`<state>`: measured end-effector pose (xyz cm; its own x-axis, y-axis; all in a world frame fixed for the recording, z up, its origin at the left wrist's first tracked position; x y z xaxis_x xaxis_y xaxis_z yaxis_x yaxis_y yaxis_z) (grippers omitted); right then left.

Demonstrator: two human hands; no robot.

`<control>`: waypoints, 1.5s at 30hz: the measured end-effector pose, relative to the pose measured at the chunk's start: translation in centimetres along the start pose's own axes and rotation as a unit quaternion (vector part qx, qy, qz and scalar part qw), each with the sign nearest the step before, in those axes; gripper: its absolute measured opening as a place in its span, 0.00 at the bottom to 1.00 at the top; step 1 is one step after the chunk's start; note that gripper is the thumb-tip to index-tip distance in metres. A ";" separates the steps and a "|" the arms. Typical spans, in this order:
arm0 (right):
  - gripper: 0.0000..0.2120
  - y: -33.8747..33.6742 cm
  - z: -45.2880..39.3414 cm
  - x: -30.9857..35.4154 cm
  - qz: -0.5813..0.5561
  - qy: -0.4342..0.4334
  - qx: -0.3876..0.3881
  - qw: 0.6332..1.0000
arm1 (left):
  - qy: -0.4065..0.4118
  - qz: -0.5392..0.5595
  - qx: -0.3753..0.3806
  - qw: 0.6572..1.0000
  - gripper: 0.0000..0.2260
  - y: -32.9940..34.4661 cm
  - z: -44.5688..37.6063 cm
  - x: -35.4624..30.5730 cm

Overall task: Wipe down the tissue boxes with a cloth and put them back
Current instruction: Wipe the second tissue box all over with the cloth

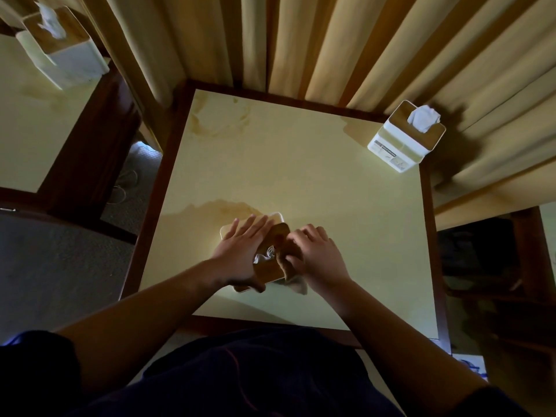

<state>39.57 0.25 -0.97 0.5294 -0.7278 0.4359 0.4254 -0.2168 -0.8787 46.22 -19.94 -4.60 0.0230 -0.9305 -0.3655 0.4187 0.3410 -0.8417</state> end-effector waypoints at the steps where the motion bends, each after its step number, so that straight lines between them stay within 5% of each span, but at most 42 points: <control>1: 0.10 0.4 0.1 -0.1 0.004 -0.001 -0.014 1.000 | 0.000 0.006 -0.015 1.000 0.67 0.3 0.1 0.0; 9: 0.13 2.0 4.1 -0.4 0.095 -0.047 -0.043 0.993 | -0.031 -0.010 -0.194 0.980 0.42 3.4 1.1 -0.6; 11: 0.05 1.8 5.0 -0.4 0.126 -0.055 -0.058 0.989 | -0.032 -0.013 -0.207 0.978 0.38 3.5 1.0 -0.7; 14: 0.14 1.3 4.8 0.2 0.120 -0.037 -0.061 0.990 | -0.033 -0.015 -0.212 0.977 0.35 3.6 0.9 -0.5; 17: 0.06 1.4 3.2 0.7 0.142 -0.006 -0.034 0.989 | -0.038 -0.023 -0.206 0.978 0.34 3.6 0.7 -0.5; 21: 0.11 1.0 0.0 1.6 0.138 0.022 0.001 0.990 | -0.043 -0.010 -0.214 0.976 0.28 3.8 0.8 -0.5; 29: 0.13 1.2 -4.5 2.7 0.140 0.030 -0.084 0.986 | -0.033 0.002 -0.253 0.967 0.25 4.0 1.0 -0.3; 38: 0.12 2.8 1.2 1.3 0.158 -0.017 -0.115 0.981 | -0.047 -0.011 -0.238 0.970 0.27 4.0 0.6 -0.3; 45: 0.08 1.6 4.1 0.5 0.145 0.006 0.000 0.989 | -0.030 -0.028 -0.246 0.968 0.28 4.1 0.7 -0.3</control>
<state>43.51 2.16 -1.31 0.6198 -0.7676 0.1630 0.2572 0.0026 -0.9663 48.56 -18.41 -7.66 0.0725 -0.9502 -0.3030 -0.0625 0.2989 -0.9522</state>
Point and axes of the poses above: each hand's wrist, its own z-axis away from the middle knuckle, its own y-axis out of the palm, x = y × z, the point moved 1 cm from there along -z, towards the middle knuckle, and after that the axes turned 4 degrees about -z, right-handed, at the moved point
